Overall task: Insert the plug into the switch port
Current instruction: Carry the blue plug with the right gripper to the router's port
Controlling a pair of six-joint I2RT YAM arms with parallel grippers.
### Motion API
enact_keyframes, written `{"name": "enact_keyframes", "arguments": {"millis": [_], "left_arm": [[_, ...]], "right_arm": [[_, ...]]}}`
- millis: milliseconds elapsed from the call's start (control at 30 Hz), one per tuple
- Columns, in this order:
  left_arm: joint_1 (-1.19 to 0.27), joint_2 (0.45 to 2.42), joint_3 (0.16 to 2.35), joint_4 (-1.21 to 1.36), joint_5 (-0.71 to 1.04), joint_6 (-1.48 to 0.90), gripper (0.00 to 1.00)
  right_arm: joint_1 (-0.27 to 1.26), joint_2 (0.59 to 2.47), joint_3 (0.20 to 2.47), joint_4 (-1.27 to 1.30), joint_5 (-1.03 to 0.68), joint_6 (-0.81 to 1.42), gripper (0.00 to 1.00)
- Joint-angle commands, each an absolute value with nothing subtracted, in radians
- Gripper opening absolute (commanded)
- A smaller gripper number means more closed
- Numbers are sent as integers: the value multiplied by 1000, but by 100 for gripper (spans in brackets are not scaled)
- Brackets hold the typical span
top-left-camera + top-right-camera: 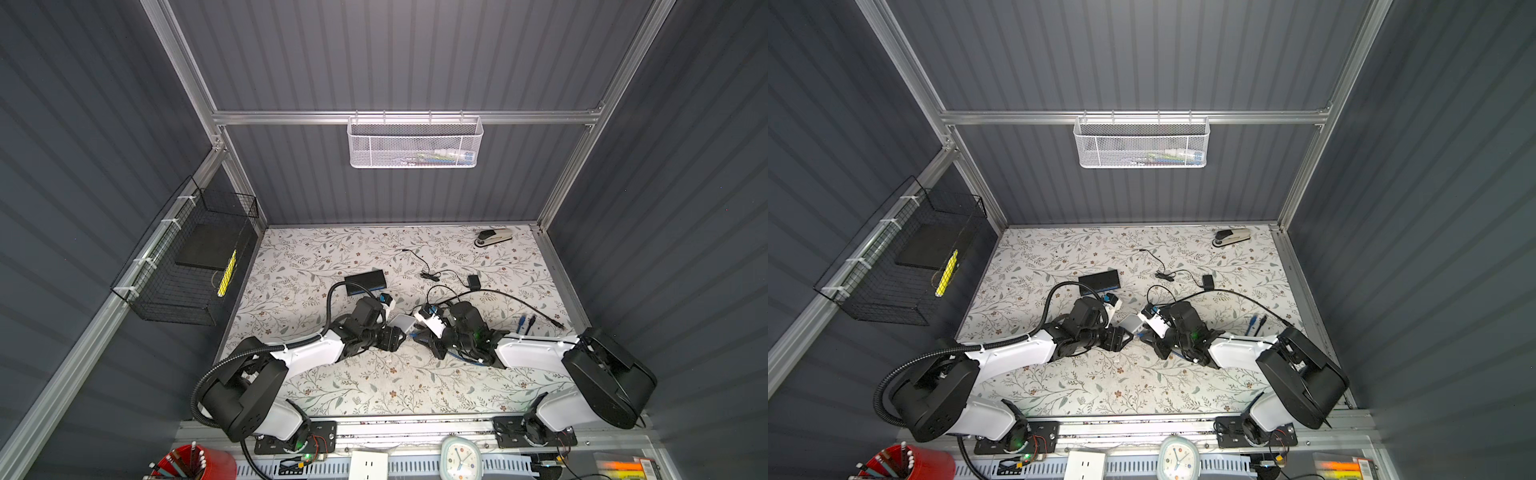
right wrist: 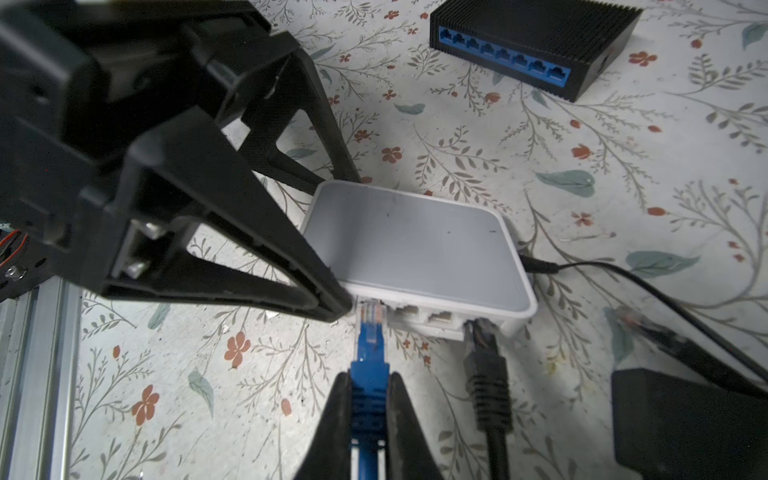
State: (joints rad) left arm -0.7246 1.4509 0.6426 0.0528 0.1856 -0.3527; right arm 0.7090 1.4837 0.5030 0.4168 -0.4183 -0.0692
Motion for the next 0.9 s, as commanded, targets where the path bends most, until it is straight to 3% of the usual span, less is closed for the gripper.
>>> {"name": "enact_keyframes", "arguments": {"millis": [0,567,867], "left_arm": [[-719,1414,624,31,212,-339,53],[-715,1431,632,32,243,-325,53],[-715,1426,630,28,265,-315,53]], "right_arm": [[712,1497,522,401,-405,-55,0],[715,1494,522,455,-476,-47,0],[713,1526,579,366,-418,-38,0]]}}
